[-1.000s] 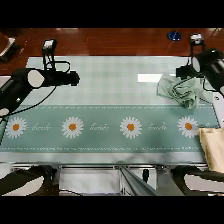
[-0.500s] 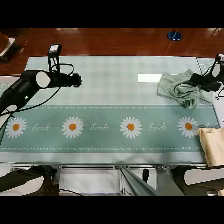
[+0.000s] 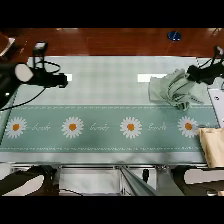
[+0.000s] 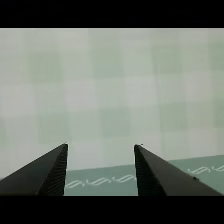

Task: Fold the shirts.

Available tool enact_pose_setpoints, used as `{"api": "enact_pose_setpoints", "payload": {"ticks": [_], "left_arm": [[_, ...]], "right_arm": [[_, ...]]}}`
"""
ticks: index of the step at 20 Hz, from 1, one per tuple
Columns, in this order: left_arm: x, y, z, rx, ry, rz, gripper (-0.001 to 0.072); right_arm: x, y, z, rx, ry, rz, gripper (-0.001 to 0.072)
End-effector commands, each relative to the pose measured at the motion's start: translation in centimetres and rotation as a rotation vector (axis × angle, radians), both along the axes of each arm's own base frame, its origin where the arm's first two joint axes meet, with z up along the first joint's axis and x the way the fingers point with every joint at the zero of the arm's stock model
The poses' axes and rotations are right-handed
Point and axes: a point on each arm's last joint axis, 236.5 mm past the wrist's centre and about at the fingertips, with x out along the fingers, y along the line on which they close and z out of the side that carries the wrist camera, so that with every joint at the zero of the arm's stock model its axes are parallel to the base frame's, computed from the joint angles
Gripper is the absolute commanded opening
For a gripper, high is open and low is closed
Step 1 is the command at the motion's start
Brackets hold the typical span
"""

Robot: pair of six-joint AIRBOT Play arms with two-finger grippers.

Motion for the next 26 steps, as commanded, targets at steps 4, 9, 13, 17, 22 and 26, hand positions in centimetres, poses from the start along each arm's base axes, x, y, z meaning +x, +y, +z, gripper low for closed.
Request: {"api": "enact_pose_setpoints", "payload": {"ticks": [4,9,13,17,22,26], "left_arm": [[-9.4,-3.9,5.0,-0.319,-0.085,0.019,0.0509],[-14.5,-7.5,3.7,-0.426,-0.123,-0.028,0.0509],[-14.7,-8.0,2.5,-0.424,-0.081,-0.034,0.0508],[-14.1,-7.9,1.9,-0.414,-0.078,-0.023,0.0508],[-12.5,-6.3,2.1,-0.358,-0.147,0.0,0.0508],[-12.4,-4.3,1.3,-0.302,-0.132,0.031,0.0508]], "right_arm": [[-0.4,6.7,28.4,-0.037,-0.655,0.187,0.0017],[-7.0,13.7,44.8,-0.135,-1.016,0.342,0.0017],[-12.0,18.2,51.3,-0.129,-1.181,0.44,0.0017],[-15.3,24.9,45.2,-0.078,-0.967,0.718,0.0017],[-17.9,36.2,28.1,0.126,-0.531,1.031,0.0017],[-18.6,42.5,13.9,0.218,-0.281,0.998,0.0017]]}}
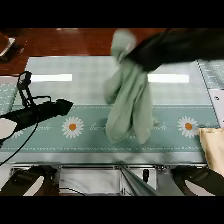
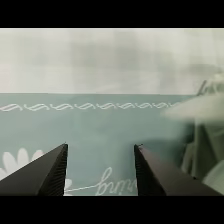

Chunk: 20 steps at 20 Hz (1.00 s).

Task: Fold the shirts.

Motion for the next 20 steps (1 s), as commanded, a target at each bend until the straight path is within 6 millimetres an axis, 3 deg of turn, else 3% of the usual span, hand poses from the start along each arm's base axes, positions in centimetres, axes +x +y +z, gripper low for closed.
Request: {"api": "enact_pose_setpoints", "payload": {"ticks": [1,3,5,6,7,10,12,13,15,16,17,18,19,20], "left_arm": [[0.1,1.6,-0.7,0.048,0.015,0.021,0.0508],[-0.1,1.6,-1.0,0.048,0.024,0.02,0.0508],[-0.2,1.5,-1.0,0.044,0.027,0.019,0.0508],[-0.3,1.4,-1.1,0.045,0.032,0.014,0.0508],[-0.5,1.2,-1.2,0.041,0.045,0.008,0.0508],[-2.4,0.1,-2.7,0.033,0.134,-0.04,0.0508],[-3.8,-0.7,-3.6,0.028,0.192,-0.078,0.0508],[-4.2,-0.8,-4.0,0.028,0.209,-0.084,0.0509],[-4.9,-0.2,-5.5,0.035,0.249,-0.071,0.0508],[-5.5,0.0,-6.8,0.021,0.29,-0.056,0.0508],[-6.4,-0.5,-8.3,-0.016,0.341,-0.049,0.0508],[-7.6,-1.7,-9.7,-0.068,0.386,-0.075,0.0508],[-8.3,-3.1,-10.6,-0.132,0.406,-0.102,0.0508],[-8.4,-4.4,-11.2,-0.194,0.403,-0.12,0.0508]], "right_arm": [[-1.7,4.8,-12.0,-0.039,0.231,-0.019,0.0017],[-2.5,7.0,-16.3,-0.044,0.354,-0.009,0.0018],[-3.6,9.1,-19.0,-0.031,0.456,0.021,0.0032],[-3.8,9.5,-19.8,-0.023,0.496,0.022,0.0177],[-3.7,9.6,-20.3,-0.022,0.511,0.017,0.0407],[-0.8,6.3,-18.5,-0.019,0.505,-0.021,0.041],[2.8,-0.3,-15.5,-0.008,0.462,-0.13,0.0407],[4.3,-5.0,-14.5,-0.047,0.421,-0.216,0.0407],[5.8,-17.1,-13.8,-0.195,0.364,-0.478,0.0407],[5.1,-23.2,-13.8,-0.263,0.354,-0.621,0.0407],[3.7,-27.9,-14.3,-0.298,0.362,-0.74,0.0406],[1.7,-31.4,-15.3,-0.287,0.395,-0.85,0.0406],[-0.1,-33.0,-16.6,-0.246,0.438,-0.919,0.0406],[-2.1,-33.3,-18.4,-0.188,0.495,-0.959,0.0405]]}}
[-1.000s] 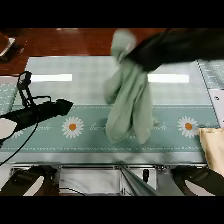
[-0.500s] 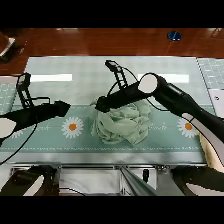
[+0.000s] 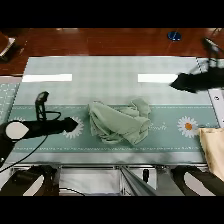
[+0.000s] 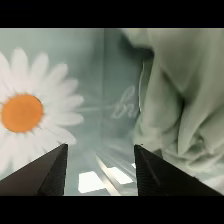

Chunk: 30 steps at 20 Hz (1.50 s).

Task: Fold the shirts.

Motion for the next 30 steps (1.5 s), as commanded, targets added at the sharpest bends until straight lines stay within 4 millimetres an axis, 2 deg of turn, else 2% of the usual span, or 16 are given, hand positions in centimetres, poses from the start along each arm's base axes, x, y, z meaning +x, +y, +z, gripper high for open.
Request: {"api": "enact_pose_setpoints", "payload": {"ticks": [1,3,6,8,11,12,13,16,22,27,28,30], "left_arm": [[-1.1,-4.0,-2.2,-0.195,0.036,-0.014,0.0508],[-0.5,-5.7,-3.0,-0.221,0.007,-0.054,0.0508],[-0.6,-7.2,-5.3,-0.196,0.063,-0.095,0.0508],[-0.4,-7.8,-6.5,-0.179,0.104,-0.107,0.0507],[1.0,-8.5,-6.5,-0.186,0.11,-0.102,0.0499],[1.6,-8.7,-6.0,-0.19,0.098,-0.104,0.0337],[2.1,-8.9,-5.6,-0.194,0.085,-0.106,0.0037],[2.7,-9.6,-4.4,-0.215,0.068,-0.131,0.0015],[2.3,-9.8,-4.3,-0.223,0.079,-0.143,0.0015],[2.2,-9.8,-4.3,-0.225,0.082,-0.146,0.0015],[2.2,-9.8,-4.3,-0.225,0.082,-0.146,0.0015],[2.3,-9.8,-4.3,-0.225,0.082,-0.145,0.0015]], "right_arm": [[-6.7,-6.3,-4.4,0.045,0.093,-0.259,0.0405],[-9.0,-3.1,-7.6,0.16,0.143,-0.242,0.0405],[-11.8,0.5,-10.9,0.24,0.244,-0.183,0.0405],[-13.2,2.0,-11.9,0.244,0.295,-0.133,0.0405],[-15.5,4.8,-12.6,0.245,0.37,-0.015,0.0405],[-16.3,5.7,-13.0,0.243,0.395,0.013,0.0405],[-17.1,6.6,-13.5,0.243,0.422,0.031,0.0405],[-19.2,8.6,-14.6,0.234,0.486,0.076,0.0405],[-18.6,11.3,-16.6,0.241,0.52,0.088,0.0398],[-15.8,13.1,-17.9,0.301,0.47,0.016,0.0392],[-15.3,13.4,-18.1,0.317,0.464,-0.003,0.0363],[-14.5,14.2,-18.3,0.364,0.459,-0.021,0.0357]]}}
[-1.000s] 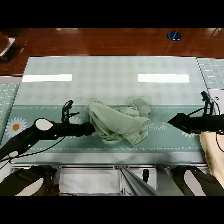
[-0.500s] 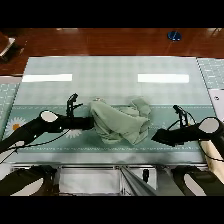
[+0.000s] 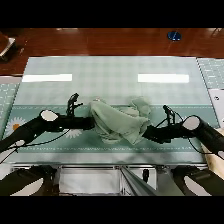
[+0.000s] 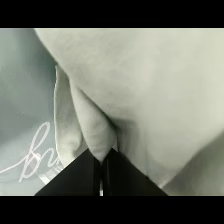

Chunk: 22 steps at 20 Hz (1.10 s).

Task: Fold the shirts.

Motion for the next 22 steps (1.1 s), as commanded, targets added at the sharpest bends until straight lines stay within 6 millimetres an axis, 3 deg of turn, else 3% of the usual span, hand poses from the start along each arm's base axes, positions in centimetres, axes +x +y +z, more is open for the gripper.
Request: {"api": "enact_pose_setpoints", "payload": {"ticks": [1,2,3,4,5,6,8,9,11,12,14,16,18,20,22], "left_arm": [[-0.1,0.0,0.0,-0.001,0.002,-0.002,0.0015],[0.0,0.0,0.0,-0.001,0.002,-0.002,0.0015],[0.0,0.0,0.0,-0.001,0.002,-0.002,0.0015],[0.0,0.0,0.0,-0.001,0.001,-0.002,0.0015],[0.1,0.0,0.2,-0.003,-0.004,-0.003,0.0015],[0.2,-0.1,1.1,-0.015,-0.039,-0.049,0.0015],[1.9,0.3,5.9,-0.091,-0.137,-0.096,0.0015],[3.6,1.1,9.2,-0.121,-0.211,-0.073,0.0015],[7.7,3.6,18.1,-0.175,-0.437,0.05,0.0014],[9.3,5.2,23.4,-0.2,-0.571,0.12,0.0014],[10.2,8.1,32.9,-0.214,-0.804,0.223,0.0014],[8.9,9.8,40.8,-0.213,-0.997,0.257,0.0014],[6.3,10.6,47.1,-0.205,-1.16,0.268,0.0015],[3.4,11.4,51.7,-0.163,-1.302,0.274,0.0014],[0.6,11.9,54.2,-0.087,-1.405,0.279,0.0014]], "right_arm": [[1.8,1.5,-0.5,0.065,-0.015,-0.064,0.0348],[2.0,1.8,-0.7,0.082,-0.008,-0.073,0.0346],[2.1,2.1,-0.9,0.092,-0.001,-0.081,0.0301],[2.4,2.3,-0.9,0.102,-0.006,-0.074,0.0193],[2.7,2.9,-0.2,0.126,-0.032,-0.03,0.003],[2.6,3.7,1.5,0.17,-0.063,0.062,0.0017],[3.8,3.1,5.9,0.167,-0.14,0.197,0.0017],[5.8,1.8,9.0,0.116,-0.232,0.213,0.0017],[11.0,-1.5,17.7,-0.005,-0.495,0.177,0.0016],[13.2,-3.1,23.6,-0.057,-0.653,0.142,0.0016],[15.0,-5.1,35.5,-0.12,-0.936,0.105,0.0016],[13.7,-5.8,45.8,-0.182,-1.181,0.094,0.0016],[10.5,-6.1,53.6,-0.235,-1.373,0.09,0.0016],[7.0,-6.4,58.8,-0.282,-1.509,0.088,0.0016],[3.8,-6.6,61.6,-0.315,-1.599,0.079,0.0017]]}}
